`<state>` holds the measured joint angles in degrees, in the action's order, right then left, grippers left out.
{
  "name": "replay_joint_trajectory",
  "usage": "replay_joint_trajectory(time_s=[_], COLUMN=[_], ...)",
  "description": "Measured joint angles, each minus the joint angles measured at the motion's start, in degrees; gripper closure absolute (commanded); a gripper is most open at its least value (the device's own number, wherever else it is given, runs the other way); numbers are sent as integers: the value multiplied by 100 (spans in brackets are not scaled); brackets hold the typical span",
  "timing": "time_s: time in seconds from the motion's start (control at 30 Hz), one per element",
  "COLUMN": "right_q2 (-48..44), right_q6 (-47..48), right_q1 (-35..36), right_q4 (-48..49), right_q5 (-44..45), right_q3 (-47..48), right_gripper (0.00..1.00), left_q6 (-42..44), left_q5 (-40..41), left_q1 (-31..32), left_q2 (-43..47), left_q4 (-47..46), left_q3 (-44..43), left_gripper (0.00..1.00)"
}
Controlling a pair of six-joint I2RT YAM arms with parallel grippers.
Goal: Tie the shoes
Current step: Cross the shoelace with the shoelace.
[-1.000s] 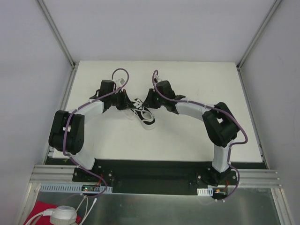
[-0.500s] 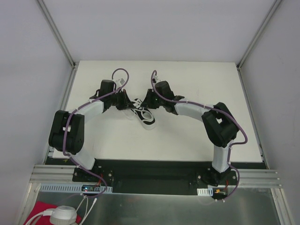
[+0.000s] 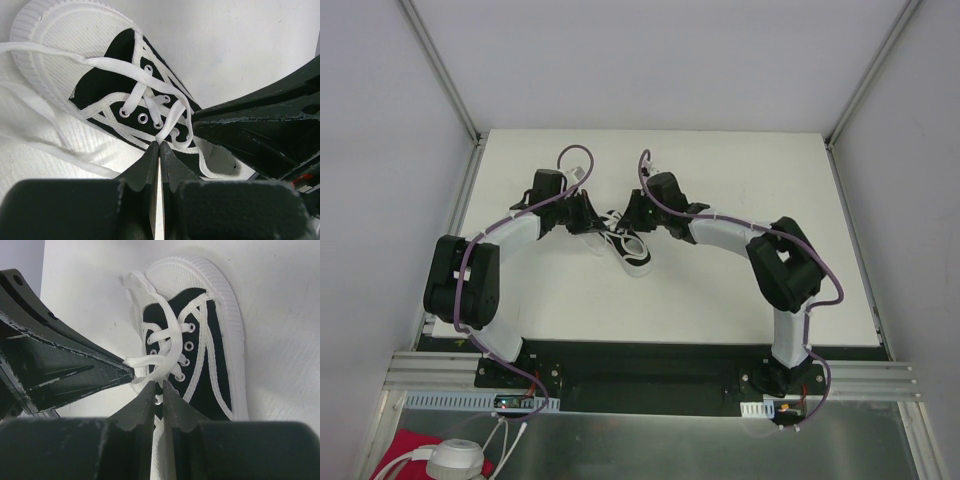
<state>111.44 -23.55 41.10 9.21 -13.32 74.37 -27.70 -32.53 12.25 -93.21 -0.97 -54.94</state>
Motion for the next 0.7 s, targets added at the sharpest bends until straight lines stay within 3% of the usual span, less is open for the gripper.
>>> replay_joint_trajectory(time_s=[0.7], right_q2=[284], right_q6=[28], right_q1=[52], right_q4=[-216], right_q5=[0], right_q3=[450], right_gripper=[86], left_q6=[2], left_q5=[-2], left_q1=[0], left_q2=[0], left_q4=[44], left_q3=[-44], left_gripper=[100])
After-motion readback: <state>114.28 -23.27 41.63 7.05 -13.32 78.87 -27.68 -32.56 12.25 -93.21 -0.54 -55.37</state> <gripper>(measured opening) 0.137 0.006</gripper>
